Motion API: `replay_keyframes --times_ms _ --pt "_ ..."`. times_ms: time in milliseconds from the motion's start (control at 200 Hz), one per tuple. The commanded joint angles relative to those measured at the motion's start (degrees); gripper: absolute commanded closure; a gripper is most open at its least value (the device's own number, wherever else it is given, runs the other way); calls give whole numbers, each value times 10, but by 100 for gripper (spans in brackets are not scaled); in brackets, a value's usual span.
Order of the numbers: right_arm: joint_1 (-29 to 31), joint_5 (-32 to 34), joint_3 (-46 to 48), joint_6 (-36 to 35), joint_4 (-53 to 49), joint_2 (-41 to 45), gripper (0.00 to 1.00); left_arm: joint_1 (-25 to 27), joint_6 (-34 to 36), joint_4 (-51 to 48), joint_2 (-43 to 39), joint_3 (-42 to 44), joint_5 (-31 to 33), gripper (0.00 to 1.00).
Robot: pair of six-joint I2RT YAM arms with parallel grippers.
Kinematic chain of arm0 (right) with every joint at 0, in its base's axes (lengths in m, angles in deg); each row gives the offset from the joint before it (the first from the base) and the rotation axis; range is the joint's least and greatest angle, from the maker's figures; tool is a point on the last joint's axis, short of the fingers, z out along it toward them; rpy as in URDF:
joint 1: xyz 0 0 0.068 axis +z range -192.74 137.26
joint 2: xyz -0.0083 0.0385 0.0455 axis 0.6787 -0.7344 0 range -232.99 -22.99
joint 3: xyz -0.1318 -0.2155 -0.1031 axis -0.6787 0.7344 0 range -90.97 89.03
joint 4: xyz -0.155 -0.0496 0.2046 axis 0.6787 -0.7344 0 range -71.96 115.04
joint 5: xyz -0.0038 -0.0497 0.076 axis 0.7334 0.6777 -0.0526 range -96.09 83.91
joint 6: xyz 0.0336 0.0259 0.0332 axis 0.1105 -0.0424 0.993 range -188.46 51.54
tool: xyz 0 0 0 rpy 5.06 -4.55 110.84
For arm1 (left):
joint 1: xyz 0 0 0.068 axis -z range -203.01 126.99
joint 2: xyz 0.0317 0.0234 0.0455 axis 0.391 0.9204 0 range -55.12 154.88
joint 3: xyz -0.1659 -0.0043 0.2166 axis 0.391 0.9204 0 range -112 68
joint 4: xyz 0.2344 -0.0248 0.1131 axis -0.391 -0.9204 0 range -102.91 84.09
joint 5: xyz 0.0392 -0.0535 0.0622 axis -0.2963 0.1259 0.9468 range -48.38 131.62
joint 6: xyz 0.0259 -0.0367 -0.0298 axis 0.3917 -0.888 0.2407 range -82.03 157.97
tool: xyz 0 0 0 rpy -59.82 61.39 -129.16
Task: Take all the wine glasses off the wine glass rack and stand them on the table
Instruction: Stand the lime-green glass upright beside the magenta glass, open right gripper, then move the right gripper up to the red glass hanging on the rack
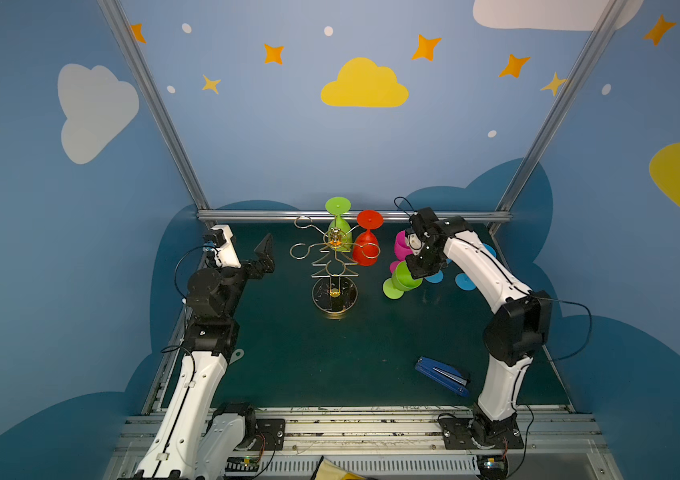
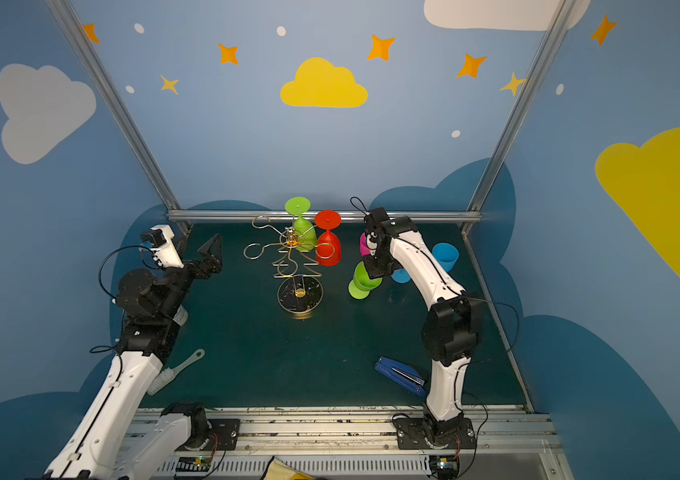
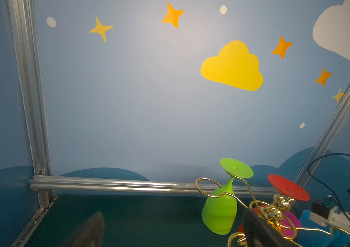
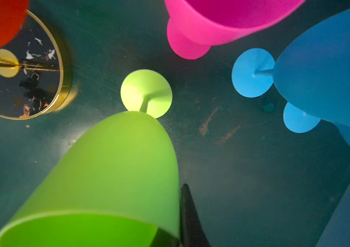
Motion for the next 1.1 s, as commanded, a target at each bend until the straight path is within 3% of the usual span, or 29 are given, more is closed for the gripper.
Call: replay_keyframes --times_ms 0,561,961,1096 --pt "-4 -8 -34 16 -69 -32 98 -4 -5 9 -5 5 7 1" --pt "-8 -50 -54 18 -39 -1 64 -11 -12 9 -5 7 7 0" --pt "-20 -40 -36 29 -22 84 58 -12 -15 8 -10 8 11 0" --pt "-22 -71 -11 38 12 140 57 -12 -16 8 -10 9 15 0"
